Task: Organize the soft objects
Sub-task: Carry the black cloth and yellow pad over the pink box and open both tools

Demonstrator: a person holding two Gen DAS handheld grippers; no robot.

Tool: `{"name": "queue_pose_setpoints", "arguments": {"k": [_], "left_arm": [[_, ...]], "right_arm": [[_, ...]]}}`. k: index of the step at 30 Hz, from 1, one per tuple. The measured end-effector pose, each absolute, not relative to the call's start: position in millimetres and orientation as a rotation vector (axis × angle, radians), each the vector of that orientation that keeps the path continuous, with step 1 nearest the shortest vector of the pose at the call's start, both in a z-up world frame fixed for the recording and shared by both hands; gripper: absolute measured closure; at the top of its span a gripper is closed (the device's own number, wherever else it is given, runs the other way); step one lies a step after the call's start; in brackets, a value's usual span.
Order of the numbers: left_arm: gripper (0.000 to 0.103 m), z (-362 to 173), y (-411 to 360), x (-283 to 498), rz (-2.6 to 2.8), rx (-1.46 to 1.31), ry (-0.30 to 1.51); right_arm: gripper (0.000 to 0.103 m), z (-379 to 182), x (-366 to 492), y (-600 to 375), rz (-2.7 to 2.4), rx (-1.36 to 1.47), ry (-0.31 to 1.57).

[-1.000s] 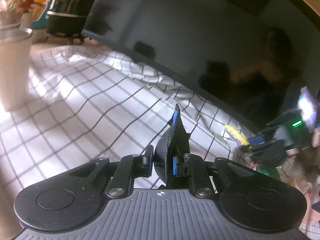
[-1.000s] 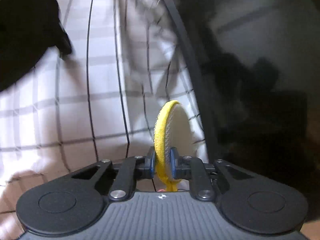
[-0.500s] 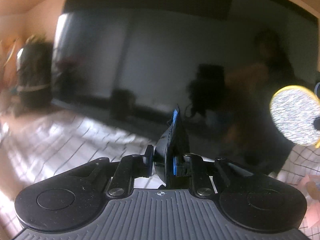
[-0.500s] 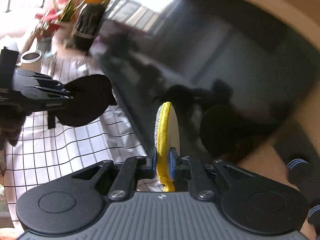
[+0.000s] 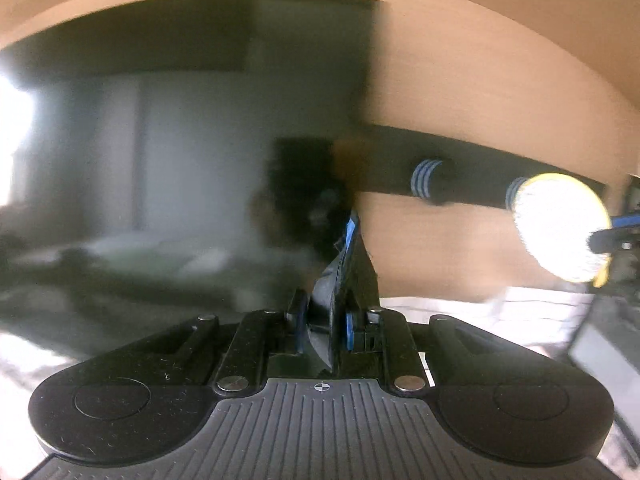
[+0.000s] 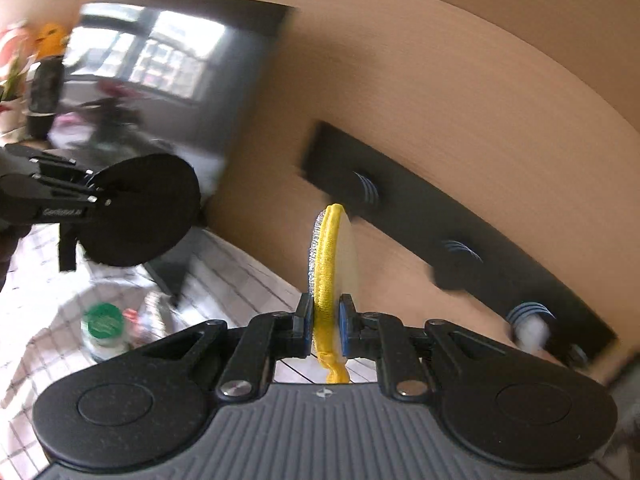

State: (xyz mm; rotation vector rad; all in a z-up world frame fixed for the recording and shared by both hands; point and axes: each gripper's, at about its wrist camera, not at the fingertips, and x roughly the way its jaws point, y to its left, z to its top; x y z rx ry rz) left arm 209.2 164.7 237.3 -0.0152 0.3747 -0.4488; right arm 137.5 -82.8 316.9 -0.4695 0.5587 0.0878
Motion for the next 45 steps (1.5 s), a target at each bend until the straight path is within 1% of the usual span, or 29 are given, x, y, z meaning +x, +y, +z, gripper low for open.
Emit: {"name": "queue_pose_setpoints", "arguments": {"k": [3, 7, 12, 18, 22, 26, 29, 32, 34, 37, 40, 42, 44, 45], "left_arm": [[0.083, 234, 117, 209, -0.548, 0.006, 0.4], [0.083, 225, 59, 201, -0.658, 0.032, 0.431], [0.083, 205, 9, 197, -0.76, 0.02, 0.502], [0.082, 170, -34, 199, -0.831, -0.03, 0.618], [0.081, 135, -64, 210, -0.866, -0.094, 0.672], [0.08, 95, -100, 222, -0.786, 0.011, 0.791], [0.079, 81, -102, 228, -0.717, 0.061, 0.797], [0.078, 81, -95, 233, -0.683, 0.046, 0.784], [0.078, 90, -86, 238, -0.674, -0.004, 0.763], [0.078, 103, -68, 239, -0.679, -0.058, 0.72], [0.078, 114, -56, 236, -0.672, -0.056, 0.685], [0.078, 119, -53, 236, -0.686, -0.056, 0.68], [0.078, 123, -51, 235, -0.7, -0.061, 0.682], [0.078, 125, -50, 233, -0.702, -0.064, 0.681]], "right_arm": [[0.091, 316, 128, -128, 0.019, -0.425, 0.567], [0.091, 307, 125, -161, -0.038, -0.367, 0.587], [0.091, 296, 120, -198, -0.075, -0.297, 0.609], [0.09, 278, 119, -218, -0.064, -0.206, 0.642], [0.09, 263, 134, -225, -0.049, -0.161, 0.666], [0.09, 234, 150, -225, -0.044, -0.138, 0.72], [0.09, 209, 159, -221, -0.049, -0.145, 0.778], [0.09, 178, 170, -214, -0.084, -0.233, 0.816], [0.09, 155, 176, -207, -0.096, -0.314, 0.843], [0.09, 126, 182, -201, -0.056, -0.341, 0.896], [0.089, 102, 186, -194, -0.015, -0.345, 0.936], [0.086, 91, 186, -188, 0.021, -0.343, 0.955], [0.078, 82, 186, -184, 0.059, -0.321, 0.971], [0.076, 79, 185, -184, 0.081, -0.292, 0.985]]}}
